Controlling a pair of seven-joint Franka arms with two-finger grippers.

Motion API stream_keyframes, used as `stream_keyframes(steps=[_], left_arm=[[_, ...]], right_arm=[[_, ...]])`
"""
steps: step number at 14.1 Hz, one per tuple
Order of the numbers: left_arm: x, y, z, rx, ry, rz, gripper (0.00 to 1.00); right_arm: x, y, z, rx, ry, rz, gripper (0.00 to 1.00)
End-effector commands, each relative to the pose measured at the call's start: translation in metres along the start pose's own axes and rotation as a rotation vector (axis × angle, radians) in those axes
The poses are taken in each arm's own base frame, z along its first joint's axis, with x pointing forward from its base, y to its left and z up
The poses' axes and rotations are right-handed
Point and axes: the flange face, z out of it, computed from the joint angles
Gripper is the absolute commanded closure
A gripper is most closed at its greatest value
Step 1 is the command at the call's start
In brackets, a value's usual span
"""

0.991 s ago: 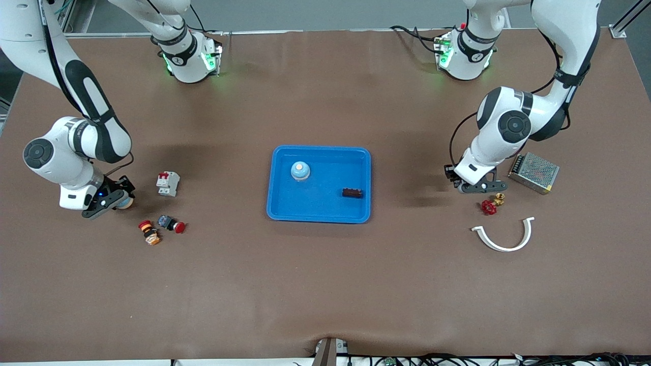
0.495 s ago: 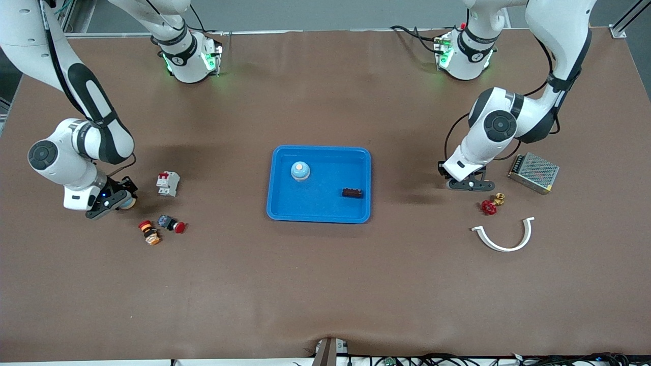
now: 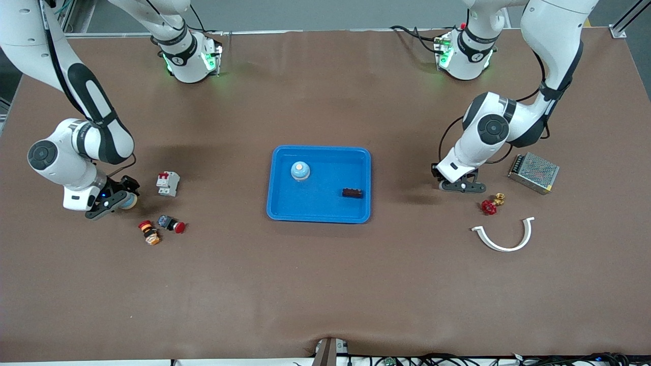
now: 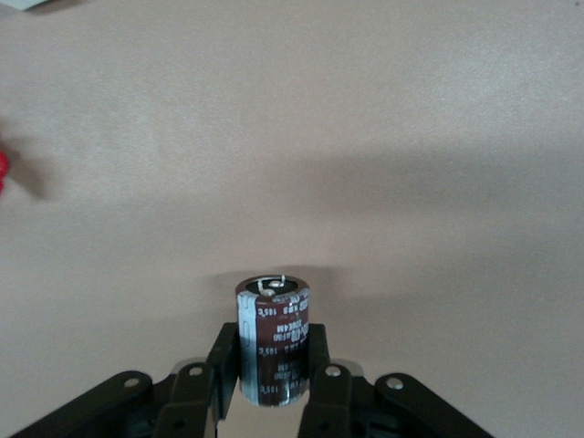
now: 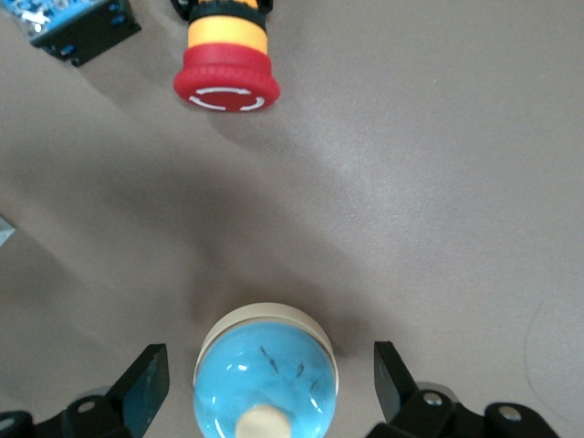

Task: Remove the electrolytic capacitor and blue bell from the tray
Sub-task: 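Set the bell beside the breaker with the right gripper and open it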

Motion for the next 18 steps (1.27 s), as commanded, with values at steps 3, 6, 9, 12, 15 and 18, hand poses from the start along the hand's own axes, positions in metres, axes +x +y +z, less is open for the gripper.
stream_keyframes(steps=[3, 6, 9, 12, 15, 18], left_arm=[[-0.001, 0.003, 0.006, 0.004, 0.010, 0.014, 1.00], [-0.002, 0.003, 0.014, 0.005, 0.016, 0.012, 1.00], [-0.002, 0.001, 0.018, 0.025, 0.030, 0.013, 1.00], [0.000, -0.001, 0.020, 0.029, 0.029, 0.006, 0.35], [0.001, -0.001, 0.018, 0.031, 0.030, -0.038, 0.00], [0.012, 0.001, 0.009, 0.042, 0.035, -0.129, 0.00]], right_arm=[[0.022, 0.017, -0.089, 0.120, -0.023, 0.104, 0.00], [0.056, 0.016, -0.166, 0.171, -0.066, 0.248, 0.00], [0.091, -0.003, -0.233, 0.176, -0.093, 0.342, 0.00], [0.136, -0.042, -0.281, 0.174, -0.135, 0.464, 0.00], [0.176, -0.098, -0.304, 0.151, -0.149, 0.579, 0.00], [0.214, -0.155, -0.307, 0.133, -0.136, 0.654, 0.00]])
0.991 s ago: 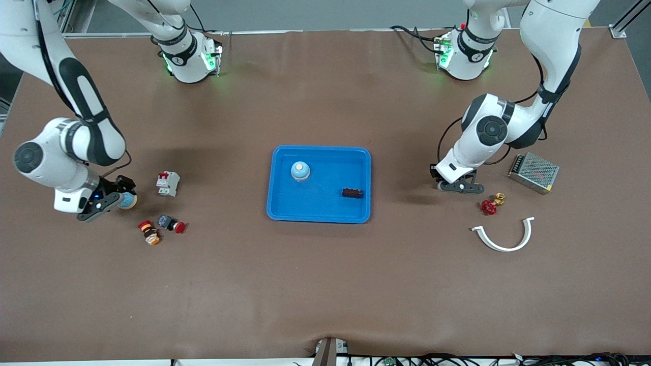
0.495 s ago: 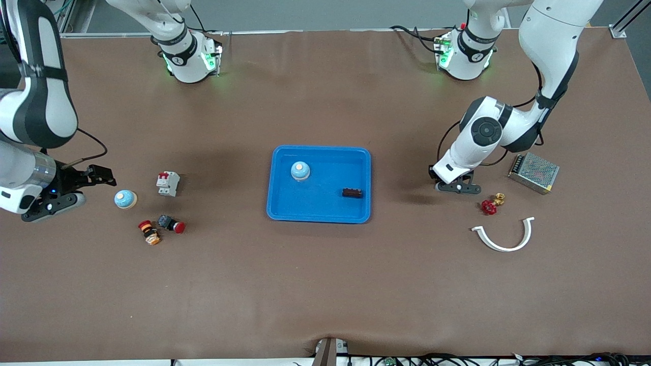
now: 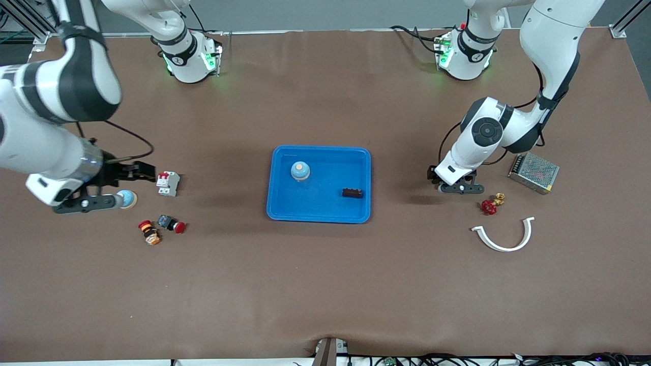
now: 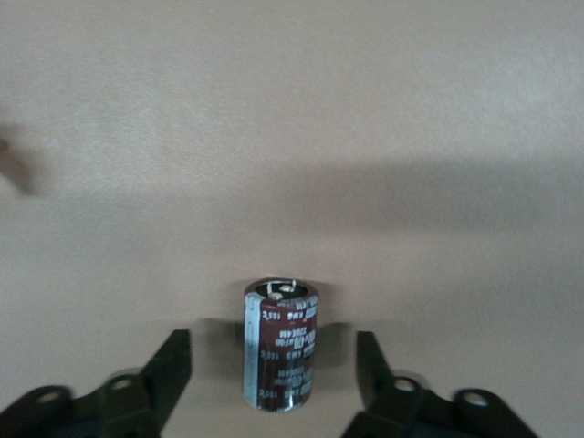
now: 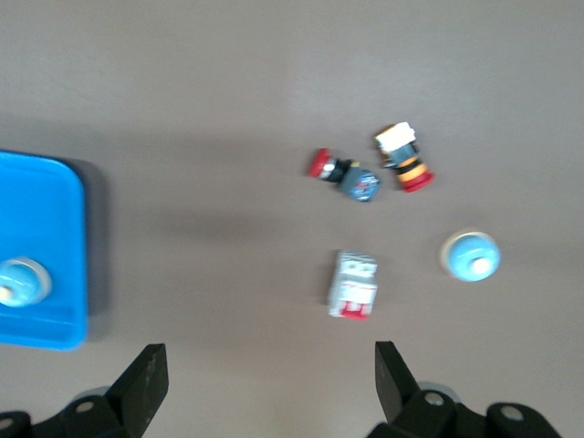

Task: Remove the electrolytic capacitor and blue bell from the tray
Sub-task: 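Return the right gripper to the tray while the left gripper releases the capacitor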

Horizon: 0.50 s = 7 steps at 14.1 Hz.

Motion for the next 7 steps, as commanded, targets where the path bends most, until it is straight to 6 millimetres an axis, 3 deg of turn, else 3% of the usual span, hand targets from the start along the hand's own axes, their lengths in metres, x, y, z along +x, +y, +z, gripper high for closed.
stream_keyframes(steps=[1, 4, 7], left_arm=[[0.020, 0.004, -0.015, 0.044, -0.007, -0.074, 0.00], [0.047, 0.018, -0.037, 0.091, -0.052, -0.194, 0.00], [0.063, 0.031, -0.049, 0.016, -0.061, -0.406, 0.00]], right_arm=[[0.000, -0.053, 0.001, 0.010, 0.028, 0.085, 0.00], [0.000, -0.120, 0.016, 0.015, 0.077, 0.149, 0.00], [0.005, -0.171, 0.053, 0.015, 0.094, 0.185, 0.00]])
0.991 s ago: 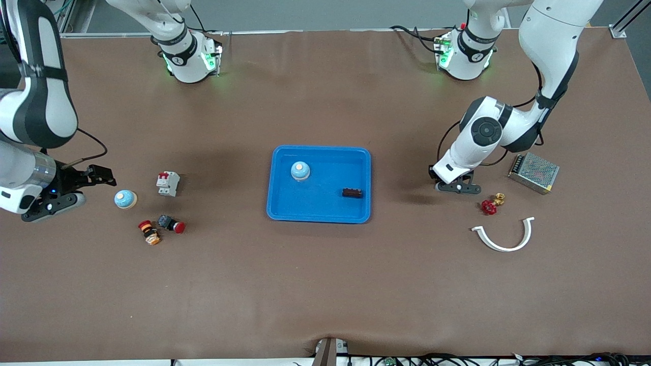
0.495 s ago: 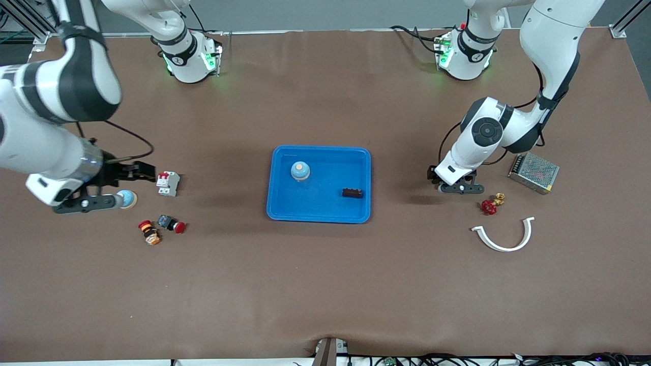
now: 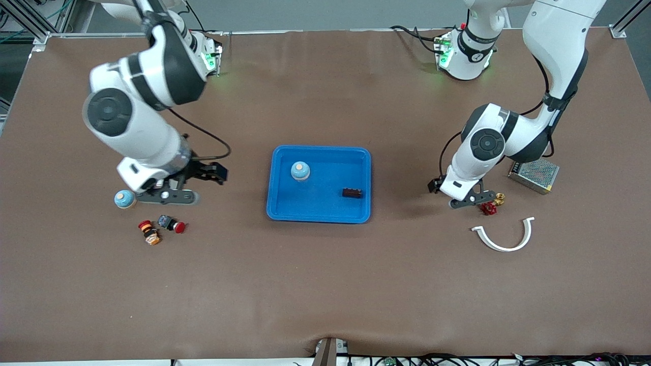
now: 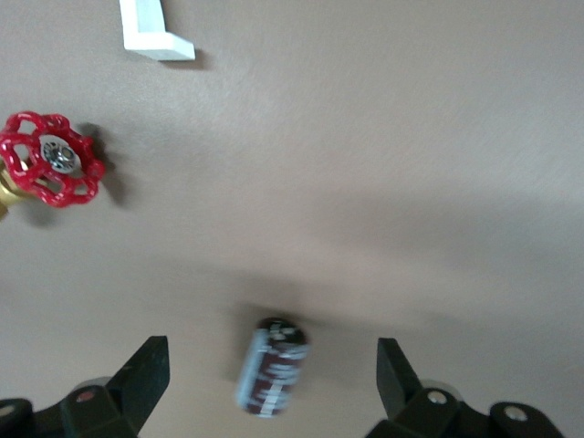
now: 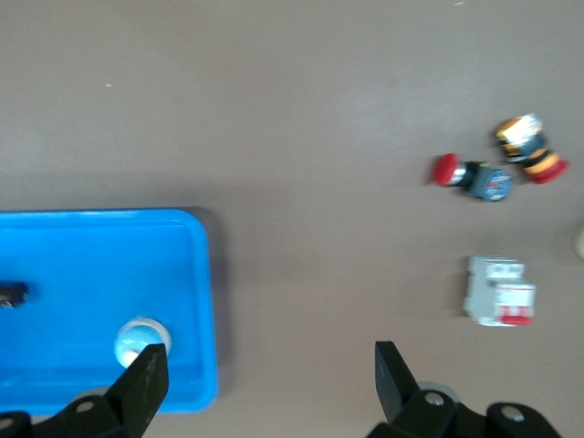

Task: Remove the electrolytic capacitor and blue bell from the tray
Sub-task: 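Return the right gripper to the tray while the left gripper releases the capacitor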

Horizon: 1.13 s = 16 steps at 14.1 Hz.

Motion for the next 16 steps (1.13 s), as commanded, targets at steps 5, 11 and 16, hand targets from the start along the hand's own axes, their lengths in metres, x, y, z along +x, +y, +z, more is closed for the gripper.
stream_keyframes(steps=[5, 11, 16], left_arm=[[0.009, 0.043, -0.012, -0.122, -0.061, -0.499, 0.00], [-0.030, 0.100, -0.025, -0.138, -0.065, -0.881, 0.00], [-0.071, 0.144, -0.031, -0.165, -0.072, -1.019, 0.00]], right_arm=[[-0.017, -0.067, 0.091, 0.088, -0.054, 0.068, 0.00], [-0.061, -0.127, 0.158, 0.069, -0.048, 0.050, 0.00], [-0.089, -0.137, 0.197, 0.057, -0.043, 0.016, 0.00]])
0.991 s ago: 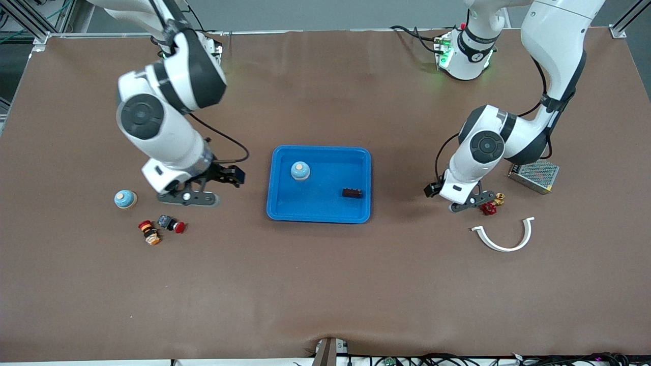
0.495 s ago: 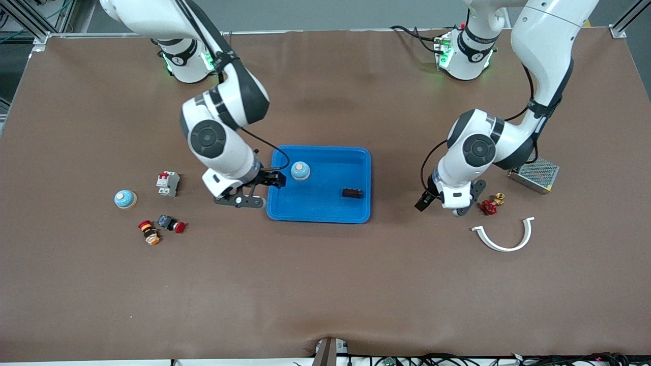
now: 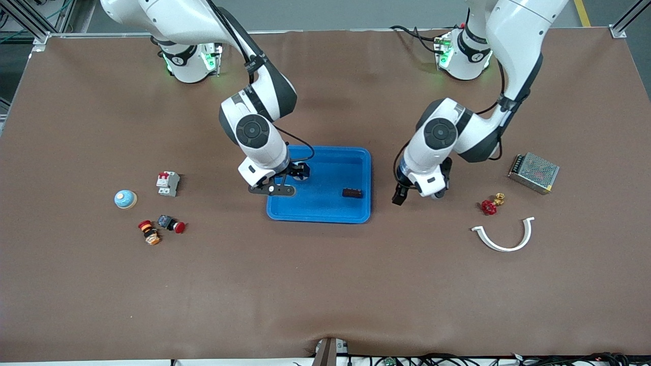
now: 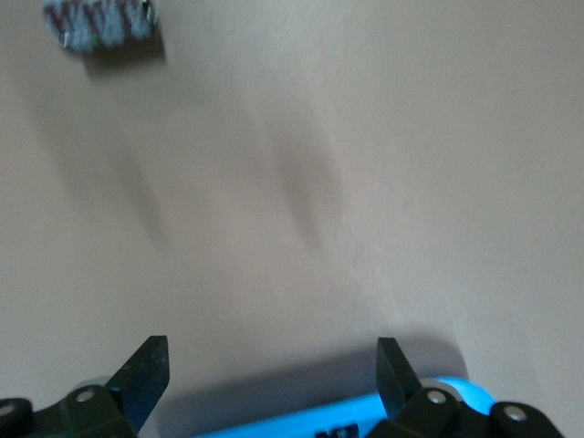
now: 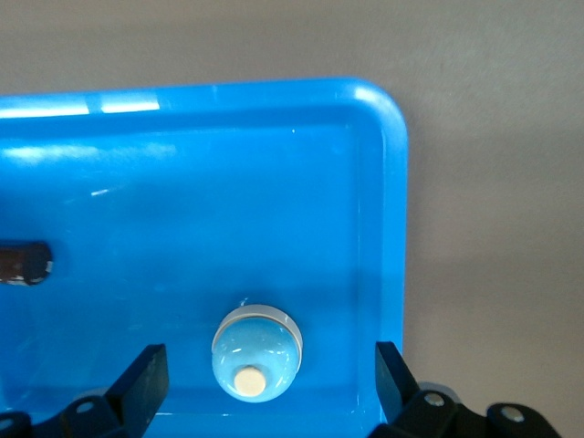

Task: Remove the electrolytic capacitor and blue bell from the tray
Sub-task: 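Grasp the second bell with the right gripper while the left gripper grasps the capacitor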

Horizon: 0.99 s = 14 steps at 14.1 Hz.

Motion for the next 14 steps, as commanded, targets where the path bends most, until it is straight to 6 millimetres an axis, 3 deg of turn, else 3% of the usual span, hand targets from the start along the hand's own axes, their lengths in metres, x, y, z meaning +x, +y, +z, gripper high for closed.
stream_keyframes(steps=[1, 6, 11, 14], left_arm=[[-0.026, -0.001, -0.003, -0.021, -0.012, -0.073, 0.00], [-0.068, 0.005, -0.001, -0.066, -0.028, -0.211, 0.00], [-0.081, 0.024, 0.016, -0.098, -0.010, -0.308, 0.00], [-0.098, 0.026, 0.028, -0.087, -0.020, -0.327, 0.00]], right_arm=[[-0.012, -0.002, 0.012, 0.015, 0.015, 0.005, 0.00], [-0.028, -0.022, 0.049, 0.017, 0.034, 0.028, 0.00], [-0.029, -0.022, 0.072, 0.009, 0.041, 0.023, 0.00], [-0.033, -0.025, 0.079, 0.005, 0.041, 0.013, 0.00]])
